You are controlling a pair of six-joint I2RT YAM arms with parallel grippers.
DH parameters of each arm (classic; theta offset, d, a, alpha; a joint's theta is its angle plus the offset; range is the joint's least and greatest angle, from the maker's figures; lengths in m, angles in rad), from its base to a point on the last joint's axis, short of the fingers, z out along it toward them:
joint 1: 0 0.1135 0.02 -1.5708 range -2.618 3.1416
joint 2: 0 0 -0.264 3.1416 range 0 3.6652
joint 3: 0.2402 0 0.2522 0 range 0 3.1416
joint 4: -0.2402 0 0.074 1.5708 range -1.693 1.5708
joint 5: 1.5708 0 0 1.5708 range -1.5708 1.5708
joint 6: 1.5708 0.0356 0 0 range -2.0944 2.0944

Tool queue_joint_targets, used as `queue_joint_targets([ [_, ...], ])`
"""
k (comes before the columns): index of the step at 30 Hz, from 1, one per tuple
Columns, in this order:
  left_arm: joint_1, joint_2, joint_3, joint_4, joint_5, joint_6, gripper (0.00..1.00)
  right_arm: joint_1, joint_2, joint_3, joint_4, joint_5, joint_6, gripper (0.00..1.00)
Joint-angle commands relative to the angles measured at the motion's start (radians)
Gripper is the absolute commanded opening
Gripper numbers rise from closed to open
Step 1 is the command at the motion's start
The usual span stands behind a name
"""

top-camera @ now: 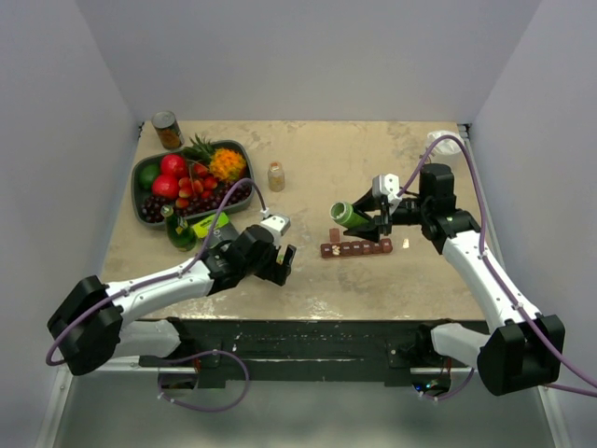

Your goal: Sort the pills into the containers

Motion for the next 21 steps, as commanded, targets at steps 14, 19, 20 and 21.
queue_joint_targets([
  [14,-0.021,0.073,0.089,-0.025,-0.063,0.039,0.92,-0.003,0.001,0.004,0.013,-0.045,-0.018,0.00],
  [19,-0.021,0.088,0.097,-0.025,-0.060,0.042,0.92,-0.005,0.002,0.002,0.014,-0.045,-0.018,0.00],
  [20,-0.021,0.091,0.098,-0.025,-0.060,0.042,0.92,-0.006,0.001,0.002,0.013,-0.047,-0.018,0.00],
  [21,-0.021,0.093,0.100,-0.025,-0.060,0.043,0.92,-0.006,0.001,0.002,0.013,-0.047,-0.018,0.00],
])
